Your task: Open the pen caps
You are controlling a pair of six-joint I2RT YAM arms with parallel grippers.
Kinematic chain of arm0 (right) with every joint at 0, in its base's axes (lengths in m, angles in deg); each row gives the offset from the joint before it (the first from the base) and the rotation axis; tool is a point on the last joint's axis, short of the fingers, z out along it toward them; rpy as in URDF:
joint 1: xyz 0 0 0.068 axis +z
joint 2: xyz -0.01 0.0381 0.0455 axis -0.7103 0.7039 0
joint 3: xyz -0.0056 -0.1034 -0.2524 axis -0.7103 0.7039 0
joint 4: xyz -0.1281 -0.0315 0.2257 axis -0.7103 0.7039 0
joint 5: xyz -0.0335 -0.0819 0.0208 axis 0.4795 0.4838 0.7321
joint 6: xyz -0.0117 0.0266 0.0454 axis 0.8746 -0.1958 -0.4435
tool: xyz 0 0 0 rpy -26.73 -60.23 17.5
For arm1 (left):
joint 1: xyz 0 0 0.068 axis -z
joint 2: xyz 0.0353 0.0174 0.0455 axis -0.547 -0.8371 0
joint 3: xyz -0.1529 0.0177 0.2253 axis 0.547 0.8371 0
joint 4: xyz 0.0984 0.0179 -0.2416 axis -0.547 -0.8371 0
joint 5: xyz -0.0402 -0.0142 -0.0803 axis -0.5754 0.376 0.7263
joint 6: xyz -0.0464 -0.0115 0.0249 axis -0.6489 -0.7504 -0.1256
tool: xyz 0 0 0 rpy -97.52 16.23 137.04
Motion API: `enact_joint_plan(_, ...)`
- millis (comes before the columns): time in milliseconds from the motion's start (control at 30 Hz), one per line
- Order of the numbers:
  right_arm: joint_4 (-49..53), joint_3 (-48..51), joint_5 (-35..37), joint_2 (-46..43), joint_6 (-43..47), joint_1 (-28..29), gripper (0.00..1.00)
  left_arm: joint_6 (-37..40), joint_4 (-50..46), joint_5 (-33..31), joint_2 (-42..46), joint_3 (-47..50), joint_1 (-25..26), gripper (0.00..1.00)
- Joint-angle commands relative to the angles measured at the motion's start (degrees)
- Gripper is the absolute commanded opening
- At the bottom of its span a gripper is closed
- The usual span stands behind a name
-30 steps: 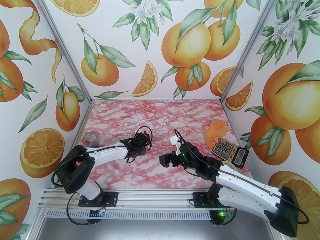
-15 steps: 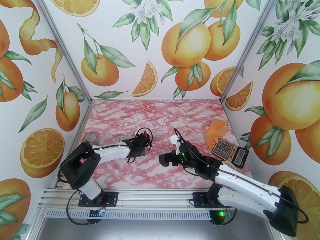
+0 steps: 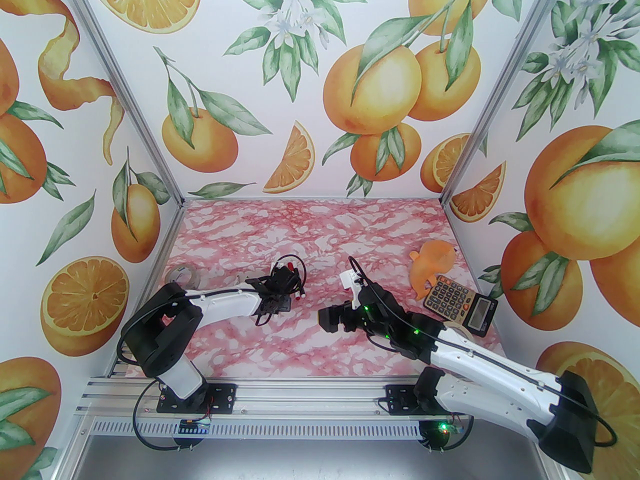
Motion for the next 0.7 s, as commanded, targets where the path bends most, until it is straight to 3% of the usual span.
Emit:
enact_joint_plan(0,-1.01,-0.13,1.50,0.02,-0.70,0.50,1.00,0.14,-0.24,-0.54,0.16,-1.33,-0.36,0.28)
enact_joint_plan(400,-1.21,-0.20,1.51,-0.15,-0.88,0.48,1.00,0.37,-3.89,1.42,7.41,-4.49,-0.45,0.31)
enact_joint_plan(667,-1.10,-0.20,1.85,-0.43,-0.90,0.48,1.00,-0.50,-3.81,4.99,7.15,-8.35,-0.36,0.32)
